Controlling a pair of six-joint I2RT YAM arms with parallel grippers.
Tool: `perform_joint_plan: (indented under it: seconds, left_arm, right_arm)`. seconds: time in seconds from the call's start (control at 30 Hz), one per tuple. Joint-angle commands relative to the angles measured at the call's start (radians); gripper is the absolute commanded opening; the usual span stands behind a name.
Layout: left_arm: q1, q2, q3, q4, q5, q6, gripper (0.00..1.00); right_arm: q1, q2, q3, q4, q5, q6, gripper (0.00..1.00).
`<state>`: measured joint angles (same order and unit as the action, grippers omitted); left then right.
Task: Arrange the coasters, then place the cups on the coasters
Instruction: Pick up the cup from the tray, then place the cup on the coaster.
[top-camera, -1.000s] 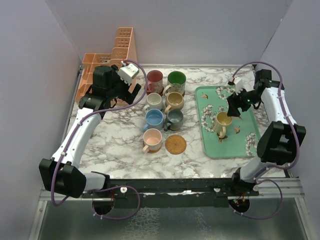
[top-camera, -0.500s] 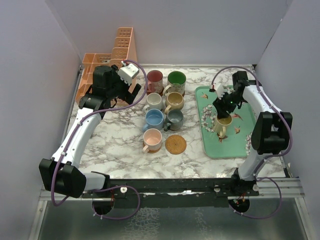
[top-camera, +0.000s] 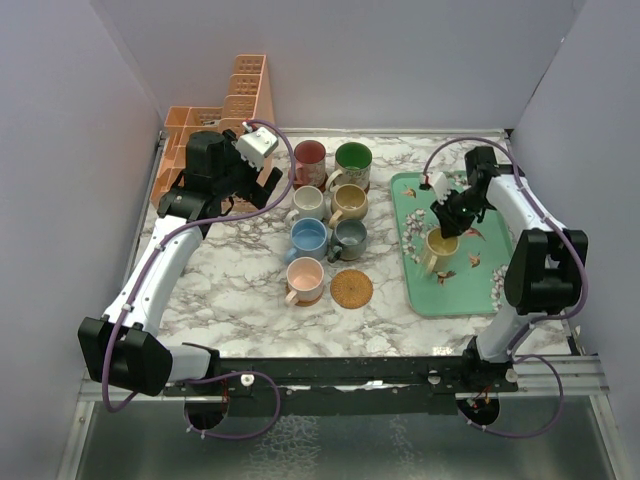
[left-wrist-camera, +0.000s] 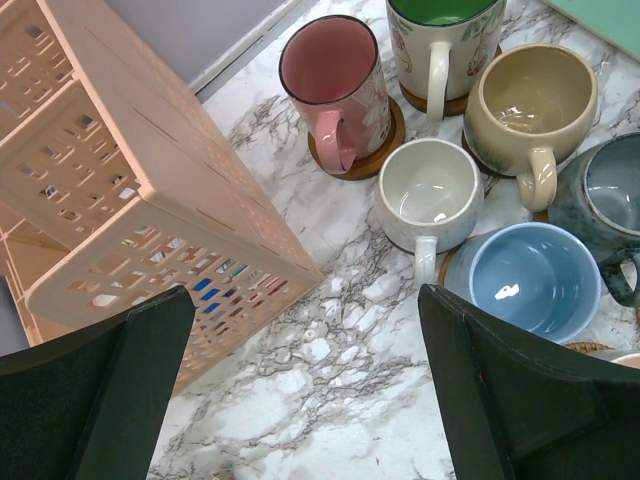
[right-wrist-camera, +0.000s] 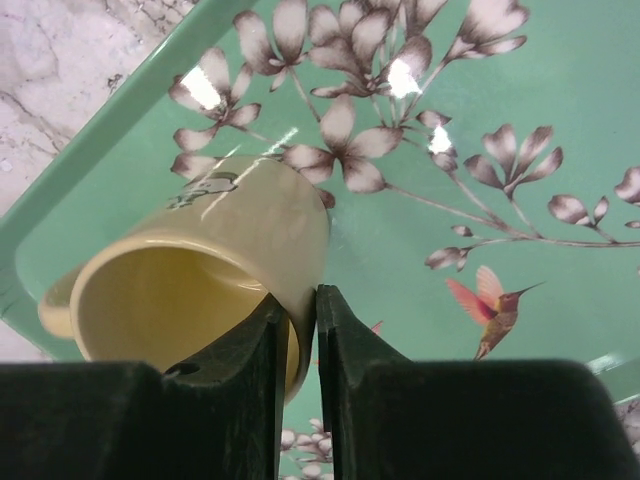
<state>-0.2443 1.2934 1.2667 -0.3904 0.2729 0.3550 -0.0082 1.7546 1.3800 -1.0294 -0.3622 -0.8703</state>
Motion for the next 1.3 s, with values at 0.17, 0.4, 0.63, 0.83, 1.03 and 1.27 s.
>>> perform_joint_plan:
  seconds: [0.17, 0.4, 0.63, 0.83, 1.03, 1.27]
  left_arm:
    - [-0.004, -0.029, -0.011, 0.025, 0.018, 0.009, 0.99]
    - [-0.004, -0.032, -0.032, 0.051, -0.032, -0.004, 0.99]
    - [-0.004, -0.016, -0.032, 0.09, -0.141, -0.019, 0.99]
    - [-0.004, 0.01, -0.033, 0.123, -0.253, -0.034, 0.99]
    - [-0.004, 0.024, -0.046, 0.159, -0.352, -0.039, 0.99]
    - [-0.003, 0.025, -0.067, 0.183, -0.347, -0.079, 0.99]
  right_arm:
    - [0.019, -0.132, -0.045, -0.038, -0.057, 0.119, 0.04]
    - [0.1, -0.234, -0.034, -0.042, -0.092, 0.263, 0.01]
    - [0.229, -0.278, -0.015, -0.005, -0.092, 0.415, 0.01]
    - [0.384, -0.261, -0.051, 0.051, -0.042, 0.527, 0.01]
    - [0.484, -0.23, -0.08, 0.118, -0.024, 0.603, 0.01]
    - [0.561, -0.174, -0.092, 0.169, -0.016, 0.629, 0.01]
